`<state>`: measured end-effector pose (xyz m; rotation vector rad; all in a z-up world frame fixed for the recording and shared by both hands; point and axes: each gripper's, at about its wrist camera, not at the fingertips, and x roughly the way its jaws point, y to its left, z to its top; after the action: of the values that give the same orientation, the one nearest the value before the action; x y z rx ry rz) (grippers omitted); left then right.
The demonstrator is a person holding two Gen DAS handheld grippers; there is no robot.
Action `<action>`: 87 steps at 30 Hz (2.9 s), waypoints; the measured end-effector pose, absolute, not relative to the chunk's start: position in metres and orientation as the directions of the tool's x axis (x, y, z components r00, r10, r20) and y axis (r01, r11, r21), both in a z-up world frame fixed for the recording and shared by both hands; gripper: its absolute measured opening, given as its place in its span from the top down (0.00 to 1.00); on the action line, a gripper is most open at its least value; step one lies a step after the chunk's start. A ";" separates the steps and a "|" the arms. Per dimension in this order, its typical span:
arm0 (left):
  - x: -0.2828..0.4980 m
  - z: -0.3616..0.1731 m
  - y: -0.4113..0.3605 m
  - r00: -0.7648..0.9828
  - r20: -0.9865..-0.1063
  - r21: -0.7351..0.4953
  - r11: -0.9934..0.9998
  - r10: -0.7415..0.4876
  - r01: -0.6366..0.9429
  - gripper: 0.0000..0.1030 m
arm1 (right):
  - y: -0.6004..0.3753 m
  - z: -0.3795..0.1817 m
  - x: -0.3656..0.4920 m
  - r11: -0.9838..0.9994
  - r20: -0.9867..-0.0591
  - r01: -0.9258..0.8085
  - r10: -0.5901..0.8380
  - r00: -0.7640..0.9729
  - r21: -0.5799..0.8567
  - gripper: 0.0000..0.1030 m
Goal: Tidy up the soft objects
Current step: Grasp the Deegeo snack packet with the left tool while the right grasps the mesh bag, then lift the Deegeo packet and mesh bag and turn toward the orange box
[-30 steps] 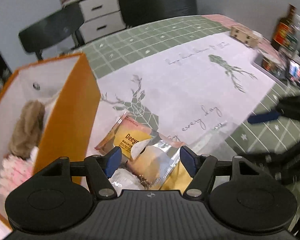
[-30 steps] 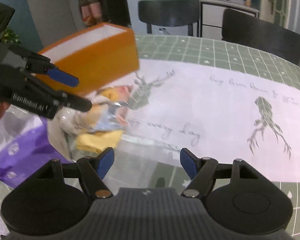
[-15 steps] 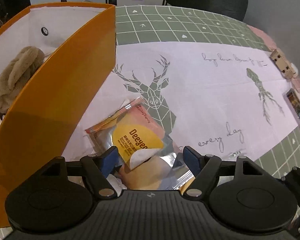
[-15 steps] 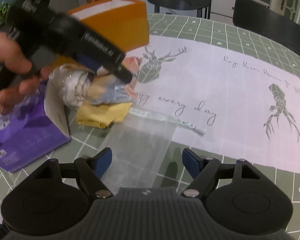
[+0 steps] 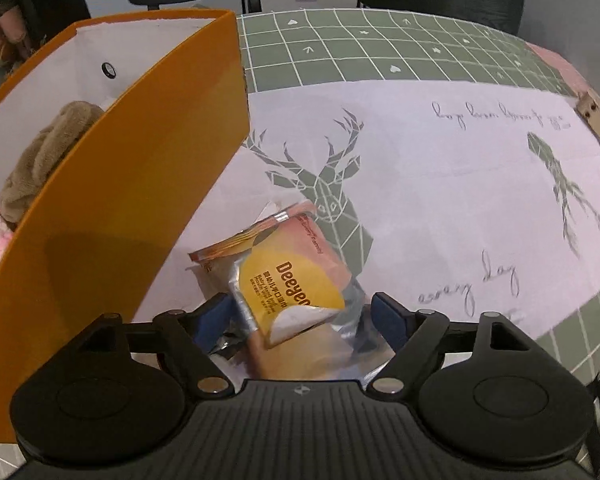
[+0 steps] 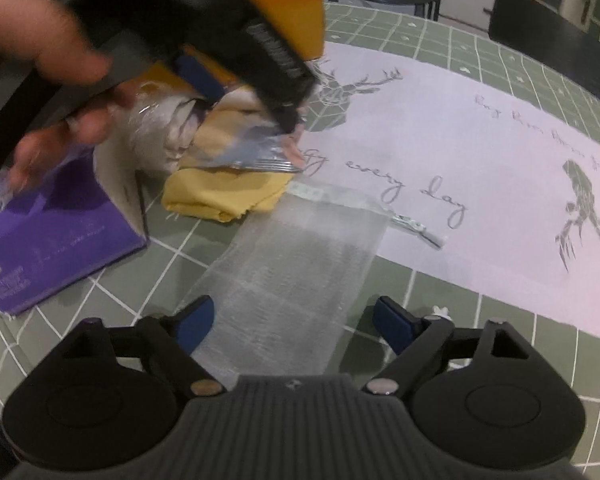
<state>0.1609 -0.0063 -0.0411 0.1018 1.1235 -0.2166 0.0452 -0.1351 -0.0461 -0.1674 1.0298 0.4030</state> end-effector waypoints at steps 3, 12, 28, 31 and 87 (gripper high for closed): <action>0.165 -0.043 -0.012 0.408 -0.903 -0.037 0.973 -0.130 0.228 0.10 | -0.127 -0.048 0.042 0.905 -0.860 -0.426 0.232 0.455 0.019 0.14; 0.163 -0.047 -0.041 0.420 -0.902 0.039 0.949 -0.101 0.312 0.09 | -0.123 -0.037 0.037 0.871 -0.874 -0.491 0.235 0.426 -0.005 0.70; 0.156 -0.039 -0.054 0.406 -0.889 -0.027 0.907 -0.214 0.419 0.28 | -0.201 -0.034 0.055 0.940 -0.874 -0.297 -0.003 0.485 -0.168 0.95; 0.151 -0.039 -0.062 0.415 -0.880 -0.013 0.884 -0.231 0.467 0.26 | -0.210 -0.028 0.056 0.958 -0.861 -0.260 0.027 0.508 -0.124 0.42; 0.118 -0.004 -0.059 0.471 -0.828 0.009 0.833 -0.304 0.553 0.38 | -0.229 0.011 0.051 0.967 -0.750 -0.205 0.249 0.613 0.153 1.00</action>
<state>0.1179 -0.0590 -0.0037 0.2936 0.9436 -0.5345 0.0511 -0.2294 0.0106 0.0542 0.8723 0.2618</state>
